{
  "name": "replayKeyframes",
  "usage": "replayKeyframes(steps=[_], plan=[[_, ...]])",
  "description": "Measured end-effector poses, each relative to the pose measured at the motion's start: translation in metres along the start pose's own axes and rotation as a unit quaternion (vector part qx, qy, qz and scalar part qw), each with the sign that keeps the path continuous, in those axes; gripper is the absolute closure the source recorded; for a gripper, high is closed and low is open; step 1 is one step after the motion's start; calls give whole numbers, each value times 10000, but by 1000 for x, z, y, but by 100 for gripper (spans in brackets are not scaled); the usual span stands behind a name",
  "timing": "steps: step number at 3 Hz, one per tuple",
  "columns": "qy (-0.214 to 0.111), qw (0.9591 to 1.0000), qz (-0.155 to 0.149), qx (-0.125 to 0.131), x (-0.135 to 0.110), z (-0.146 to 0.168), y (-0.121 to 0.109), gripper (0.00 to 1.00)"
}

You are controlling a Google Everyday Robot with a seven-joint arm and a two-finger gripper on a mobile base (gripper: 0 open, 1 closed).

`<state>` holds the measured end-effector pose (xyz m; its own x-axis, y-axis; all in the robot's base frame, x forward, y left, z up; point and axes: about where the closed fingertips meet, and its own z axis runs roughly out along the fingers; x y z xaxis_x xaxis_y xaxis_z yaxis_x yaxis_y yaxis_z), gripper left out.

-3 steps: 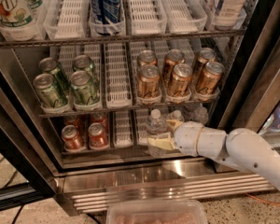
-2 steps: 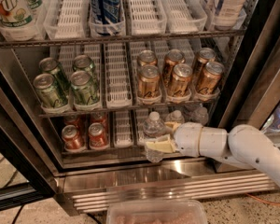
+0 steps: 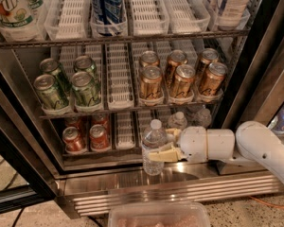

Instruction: Pick water bottle from bottom shelf of fridge

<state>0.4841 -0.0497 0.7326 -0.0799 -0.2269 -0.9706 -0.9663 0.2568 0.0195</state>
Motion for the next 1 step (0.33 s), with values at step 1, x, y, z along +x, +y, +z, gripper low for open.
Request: replayKeyframes(steps=[1], plan=[[0, 10000, 0, 0, 0, 0, 0, 100]])
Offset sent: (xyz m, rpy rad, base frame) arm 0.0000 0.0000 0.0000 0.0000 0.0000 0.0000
